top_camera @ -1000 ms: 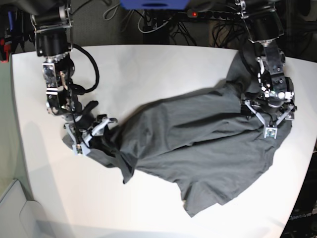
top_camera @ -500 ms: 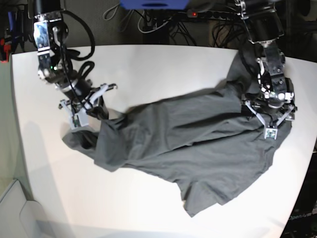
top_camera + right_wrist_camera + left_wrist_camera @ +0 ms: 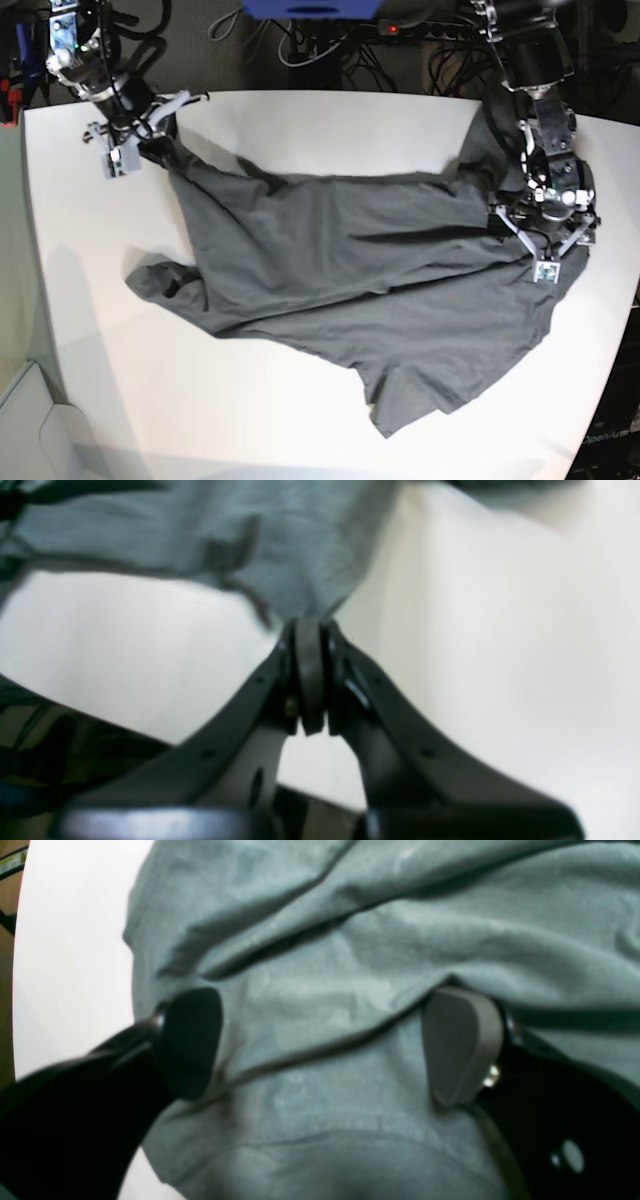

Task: Layout the t-shirt on the table in an organized manner, then fold the t-shirt properly
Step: 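Drag the held fabric with the right gripper toward the shirt's collar side, flattening it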

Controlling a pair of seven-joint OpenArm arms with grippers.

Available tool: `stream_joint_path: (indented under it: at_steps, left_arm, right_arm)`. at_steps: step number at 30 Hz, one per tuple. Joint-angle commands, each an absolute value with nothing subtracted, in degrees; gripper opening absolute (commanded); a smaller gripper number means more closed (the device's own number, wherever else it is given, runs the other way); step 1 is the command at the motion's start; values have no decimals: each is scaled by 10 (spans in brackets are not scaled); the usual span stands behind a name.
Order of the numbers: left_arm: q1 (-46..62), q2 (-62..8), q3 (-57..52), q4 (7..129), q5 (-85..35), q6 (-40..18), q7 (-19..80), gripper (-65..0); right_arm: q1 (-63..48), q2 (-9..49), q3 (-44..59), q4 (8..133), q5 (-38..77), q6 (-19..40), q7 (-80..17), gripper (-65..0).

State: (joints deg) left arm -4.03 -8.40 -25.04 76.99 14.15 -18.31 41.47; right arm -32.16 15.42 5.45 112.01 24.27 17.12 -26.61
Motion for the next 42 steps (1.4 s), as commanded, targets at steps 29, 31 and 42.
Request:
stream_joint_path:
  at_steps: [29,31,42]
  left_arm:
    - [-49,-140,-206,840,158,-190,447,-32]
    - [-49,-142,-210,850,158,-216,447,-32]
    - [-48,-146,-211,890,158,-272,449,-32]
  right_arm:
    - [-538,160,14,1144,246,342,-254,-650]
    - [-535,160,-13,1144,246,343,-254,-650]
    - [-490,168,-90,1144,245,343,-258,-627]
